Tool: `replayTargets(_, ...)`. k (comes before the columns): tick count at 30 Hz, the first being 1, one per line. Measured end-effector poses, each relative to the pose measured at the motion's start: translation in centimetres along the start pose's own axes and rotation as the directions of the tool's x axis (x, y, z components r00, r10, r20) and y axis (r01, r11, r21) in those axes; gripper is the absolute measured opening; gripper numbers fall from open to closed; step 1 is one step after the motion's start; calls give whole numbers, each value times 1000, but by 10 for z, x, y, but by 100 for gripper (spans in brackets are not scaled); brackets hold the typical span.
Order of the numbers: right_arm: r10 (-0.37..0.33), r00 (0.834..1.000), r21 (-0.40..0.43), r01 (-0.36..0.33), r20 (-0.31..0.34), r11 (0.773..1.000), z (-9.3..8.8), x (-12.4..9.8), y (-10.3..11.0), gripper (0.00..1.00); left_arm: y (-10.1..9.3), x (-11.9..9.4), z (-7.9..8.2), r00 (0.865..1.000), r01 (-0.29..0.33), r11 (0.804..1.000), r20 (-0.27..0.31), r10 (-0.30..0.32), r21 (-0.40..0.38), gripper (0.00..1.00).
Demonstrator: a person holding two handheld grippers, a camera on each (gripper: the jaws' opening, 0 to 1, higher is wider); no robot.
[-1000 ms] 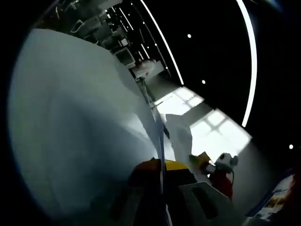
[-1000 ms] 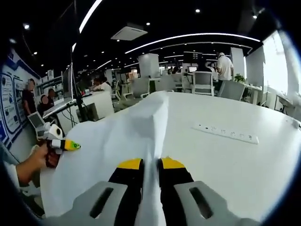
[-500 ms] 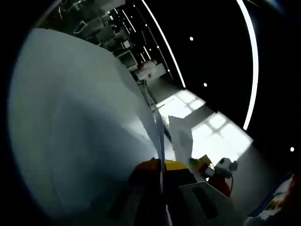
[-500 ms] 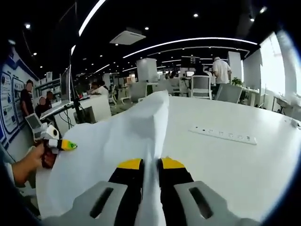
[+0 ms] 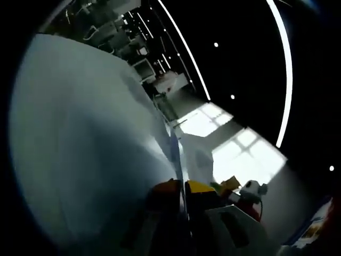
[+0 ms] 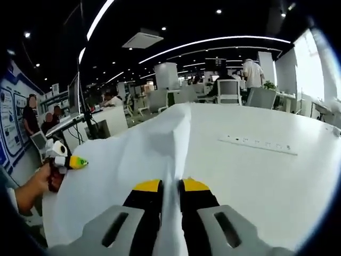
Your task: Organize the stack of printing papers by aligning and flattening the scattered papers on the table
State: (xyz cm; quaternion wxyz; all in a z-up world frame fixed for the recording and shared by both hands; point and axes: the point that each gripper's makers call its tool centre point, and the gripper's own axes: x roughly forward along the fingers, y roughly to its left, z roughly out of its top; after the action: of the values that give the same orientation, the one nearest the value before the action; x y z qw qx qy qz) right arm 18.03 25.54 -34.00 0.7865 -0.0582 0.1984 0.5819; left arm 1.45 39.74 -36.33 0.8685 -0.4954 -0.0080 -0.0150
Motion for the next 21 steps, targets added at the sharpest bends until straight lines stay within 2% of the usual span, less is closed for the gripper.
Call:
replayTargets(6, 11, 1000, -7, -11, -8, 1000, -1, 4, 5, 9, 1, 0, 1, 1000, 4, 999, -2, -4, -38, 12)
replayTargets(21, 47, 998, -1, -47, -37, 999, -7, 15, 17, 10, 0, 0, -1, 1000, 6, 999, -3, -6, -47, 12)
